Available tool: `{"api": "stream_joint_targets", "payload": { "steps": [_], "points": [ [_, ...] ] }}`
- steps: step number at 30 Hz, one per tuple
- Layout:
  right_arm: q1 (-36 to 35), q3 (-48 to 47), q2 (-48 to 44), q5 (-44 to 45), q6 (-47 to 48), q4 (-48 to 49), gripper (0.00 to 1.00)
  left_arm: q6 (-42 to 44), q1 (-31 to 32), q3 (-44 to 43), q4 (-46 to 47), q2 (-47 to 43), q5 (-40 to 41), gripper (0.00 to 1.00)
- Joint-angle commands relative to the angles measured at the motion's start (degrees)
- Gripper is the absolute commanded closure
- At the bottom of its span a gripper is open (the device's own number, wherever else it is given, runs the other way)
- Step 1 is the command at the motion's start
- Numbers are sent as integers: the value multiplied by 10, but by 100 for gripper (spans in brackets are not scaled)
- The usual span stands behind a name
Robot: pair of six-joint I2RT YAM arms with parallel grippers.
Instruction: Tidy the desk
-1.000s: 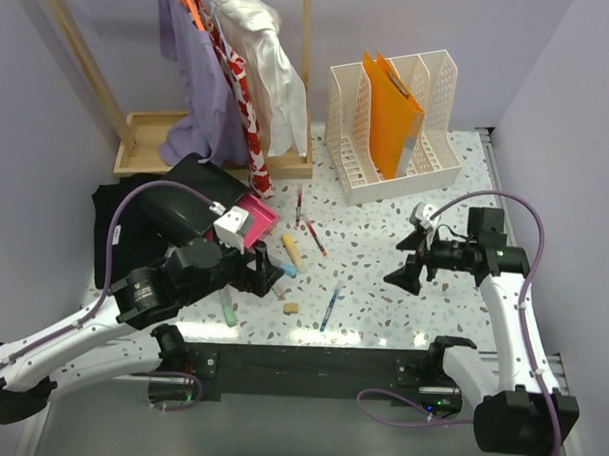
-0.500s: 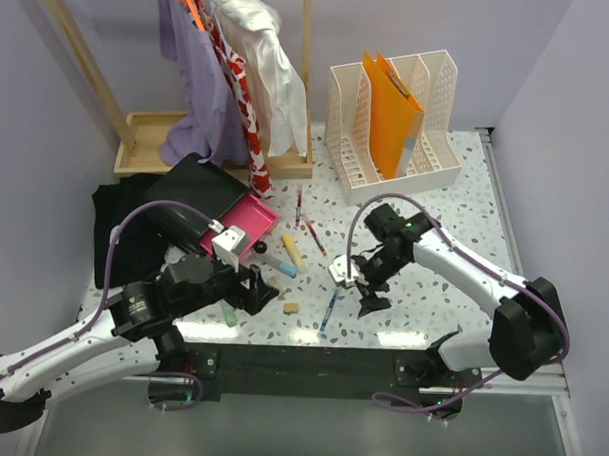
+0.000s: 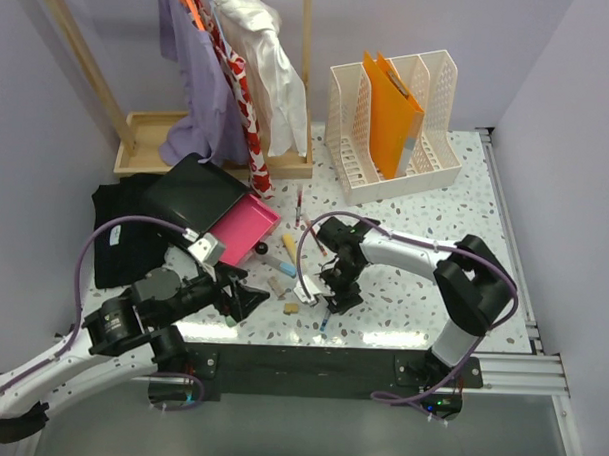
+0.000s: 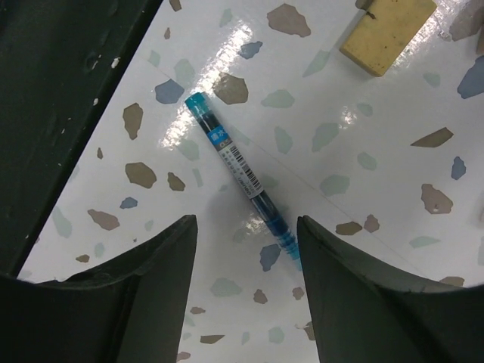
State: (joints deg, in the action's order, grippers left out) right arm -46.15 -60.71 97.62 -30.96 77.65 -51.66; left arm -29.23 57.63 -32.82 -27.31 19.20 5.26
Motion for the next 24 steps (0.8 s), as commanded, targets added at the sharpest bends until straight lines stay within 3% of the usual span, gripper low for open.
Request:
{"api": "stream_joint_targets", "payload": {
  "steps": [1,15,24],
  "points": [
    [-6,-16,11,23,-11,19,43,16,1,10,40,-24,-4,13],
    [-12,30,19,112,-29,94,66,20,1,14,49,-36,-24,2],
    [-13,73,-33,143,-22,93,92,21,1,16,53,-56,-27,0]
  ]
}}
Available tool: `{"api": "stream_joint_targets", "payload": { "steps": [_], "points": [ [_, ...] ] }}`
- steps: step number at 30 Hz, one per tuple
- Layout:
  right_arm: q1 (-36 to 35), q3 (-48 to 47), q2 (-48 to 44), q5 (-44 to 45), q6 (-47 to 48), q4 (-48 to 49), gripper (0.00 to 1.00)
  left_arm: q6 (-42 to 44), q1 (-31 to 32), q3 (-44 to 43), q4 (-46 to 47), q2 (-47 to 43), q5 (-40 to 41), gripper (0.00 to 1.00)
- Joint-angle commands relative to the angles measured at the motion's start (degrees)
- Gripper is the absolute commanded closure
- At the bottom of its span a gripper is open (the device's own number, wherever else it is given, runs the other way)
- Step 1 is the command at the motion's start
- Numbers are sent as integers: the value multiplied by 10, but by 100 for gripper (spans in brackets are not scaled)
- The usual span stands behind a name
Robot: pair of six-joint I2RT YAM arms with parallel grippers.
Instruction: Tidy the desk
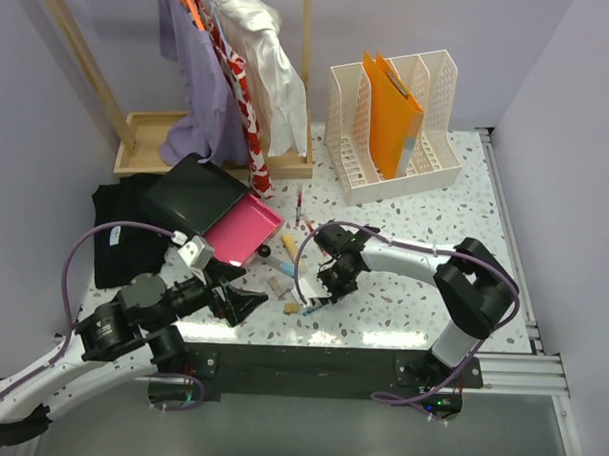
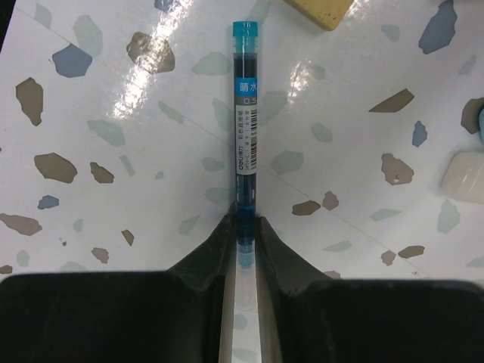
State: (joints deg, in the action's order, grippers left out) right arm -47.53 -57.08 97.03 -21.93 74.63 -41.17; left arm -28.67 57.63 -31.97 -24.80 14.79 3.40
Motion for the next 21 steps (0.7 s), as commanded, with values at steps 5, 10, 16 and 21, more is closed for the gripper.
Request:
{"api": "stream_joint_targets", "payload": {
  "steps": [5,10,16,21],
  "points": [
    [1,35,-99,48,13,-46,100,15,1,9,30,-17,-9,0],
    [1,-31,-157,37,-18,-103,100,16,0,8,31,-20,-12,0],
    [1,-127,-159,19,-115,-83,100,15,1,9,32,-28,-8,0],
    [-6,-254,-120,41,-133,-78,100,16,-1,9,33,-34,-8,0]
  ]
}}
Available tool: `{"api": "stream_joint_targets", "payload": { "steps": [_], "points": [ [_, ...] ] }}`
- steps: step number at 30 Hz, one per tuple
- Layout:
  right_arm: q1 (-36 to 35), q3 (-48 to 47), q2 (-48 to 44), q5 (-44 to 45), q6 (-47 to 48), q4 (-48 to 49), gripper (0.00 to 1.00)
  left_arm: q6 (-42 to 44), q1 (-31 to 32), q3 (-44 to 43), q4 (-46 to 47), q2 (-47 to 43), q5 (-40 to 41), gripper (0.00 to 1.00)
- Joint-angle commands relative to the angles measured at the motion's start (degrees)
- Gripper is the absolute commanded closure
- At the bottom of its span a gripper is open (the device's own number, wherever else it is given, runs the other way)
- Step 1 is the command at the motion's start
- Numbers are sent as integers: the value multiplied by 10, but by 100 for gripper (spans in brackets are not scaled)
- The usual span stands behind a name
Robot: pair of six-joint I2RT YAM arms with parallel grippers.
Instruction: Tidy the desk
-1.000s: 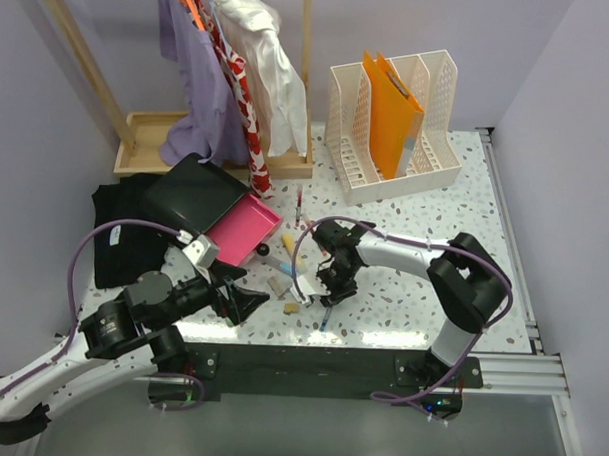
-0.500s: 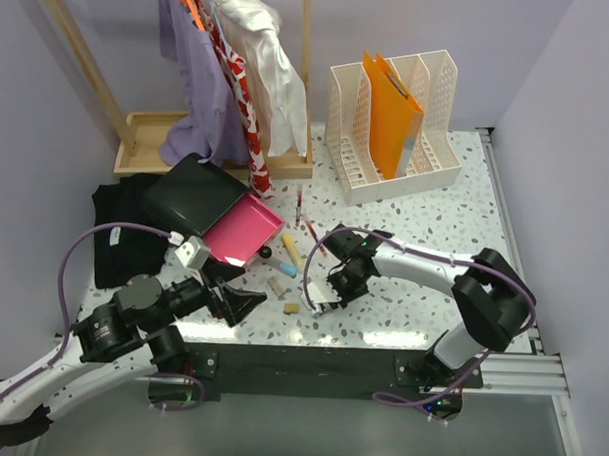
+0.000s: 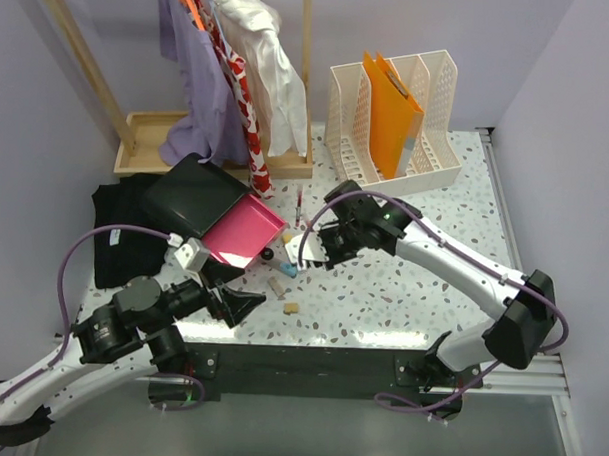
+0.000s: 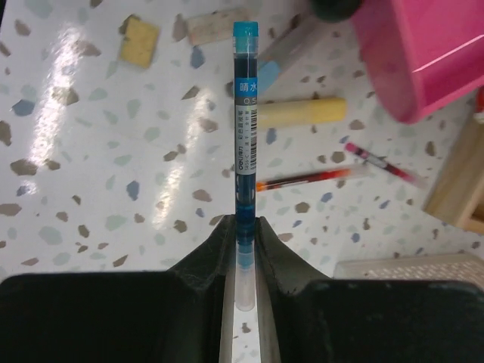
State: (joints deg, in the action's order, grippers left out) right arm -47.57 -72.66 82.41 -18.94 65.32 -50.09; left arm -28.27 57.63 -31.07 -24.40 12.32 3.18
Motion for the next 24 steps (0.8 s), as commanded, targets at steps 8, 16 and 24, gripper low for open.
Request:
{"api": "stream_joint_targets", "payload": {
  "steps": [8,16,24],
  "points": [
    [-57,-236,131,113,-32,83,100,12,0,1,30,-24,-5,0],
    [-96,-305,225,130,-87,135,100,12,-1,1,30,-32,2,0],
    [-109,-338,274,138,-171,160,92,11,0,1,31,-38,2,0]
  ]
}}
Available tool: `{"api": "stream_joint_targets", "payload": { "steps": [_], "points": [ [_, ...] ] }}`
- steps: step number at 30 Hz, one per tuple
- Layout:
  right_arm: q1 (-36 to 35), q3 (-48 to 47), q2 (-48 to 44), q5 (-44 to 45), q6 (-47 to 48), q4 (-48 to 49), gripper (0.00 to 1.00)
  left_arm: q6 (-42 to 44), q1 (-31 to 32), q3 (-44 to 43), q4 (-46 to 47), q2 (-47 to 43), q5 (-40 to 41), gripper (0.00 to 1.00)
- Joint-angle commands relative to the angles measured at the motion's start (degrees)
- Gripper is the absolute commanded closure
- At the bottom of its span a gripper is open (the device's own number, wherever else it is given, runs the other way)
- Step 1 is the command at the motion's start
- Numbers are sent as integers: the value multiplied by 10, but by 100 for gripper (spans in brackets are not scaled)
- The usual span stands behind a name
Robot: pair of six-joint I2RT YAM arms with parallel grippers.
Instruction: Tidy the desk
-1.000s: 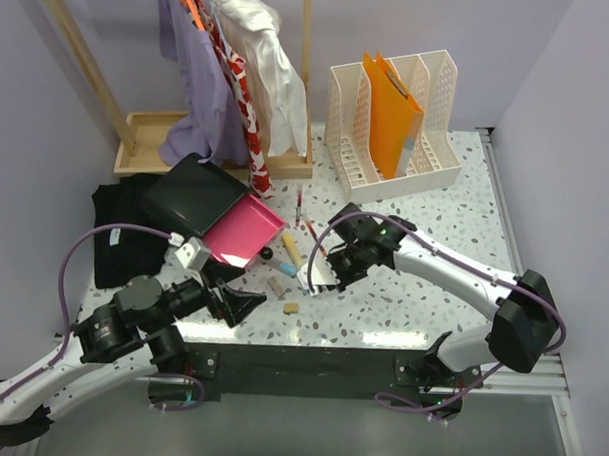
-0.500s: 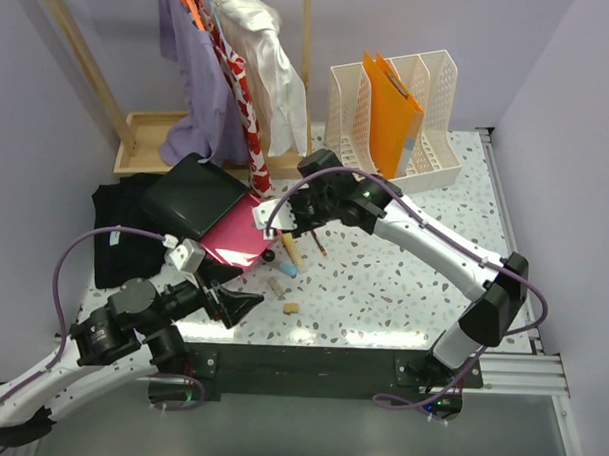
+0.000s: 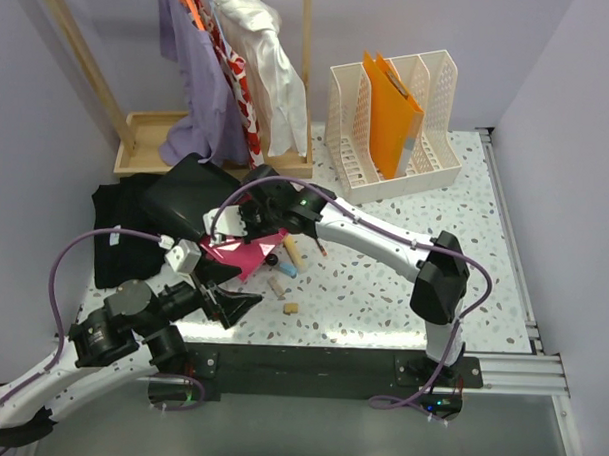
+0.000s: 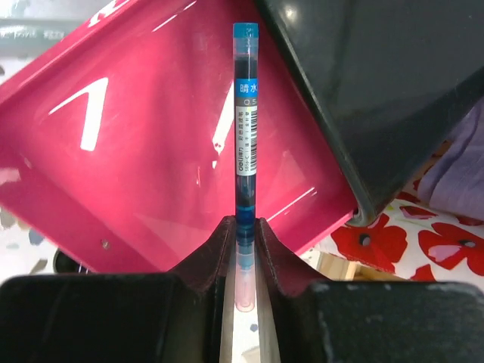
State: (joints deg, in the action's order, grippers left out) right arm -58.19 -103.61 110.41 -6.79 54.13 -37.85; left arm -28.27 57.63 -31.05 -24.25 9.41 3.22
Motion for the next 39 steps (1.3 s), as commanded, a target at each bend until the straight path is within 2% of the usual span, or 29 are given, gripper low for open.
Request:
{"api": "stream_joint_targets", "payload": {
  "steps": [1,2,3,5,6,9,13,18,22,29,36,39],
  "points": [
    [-3,-24,-7,26,-67,44,89,11,-1,1,30,-10,1,0],
    [-3,-12,-9,27,-80,54,85,11,0,1,31,-11,1,0],
    [-3,-5,-12,27,-82,58,76,11,0,2,31,-12,2,0],
    [-3,17,-21,35,-89,74,67,11,-1,2,31,-16,1,0],
    [-3,24,-24,37,-93,79,59,11,-1,2,31,-17,1,0],
    [-3,35,-34,40,-104,84,52,11,0,3,32,-18,1,0],
    [-3,38,-51,40,-123,83,50,11,-1,2,32,-18,3,0],
    [6,69,-104,99,-219,132,37,10,-1,3,31,-20,3,0],
    [33,124,-150,69,-286,154,30,11,-1,3,32,-20,1,0],
    [132,213,-188,2,-466,214,19,11,-1,4,32,-19,1,0],
    [144,261,-150,135,-579,237,16,11,-1,4,32,-14,1,0],
    [157,268,-115,157,-616,234,16,11,-1,3,32,-14,0,0]
  ]
}}
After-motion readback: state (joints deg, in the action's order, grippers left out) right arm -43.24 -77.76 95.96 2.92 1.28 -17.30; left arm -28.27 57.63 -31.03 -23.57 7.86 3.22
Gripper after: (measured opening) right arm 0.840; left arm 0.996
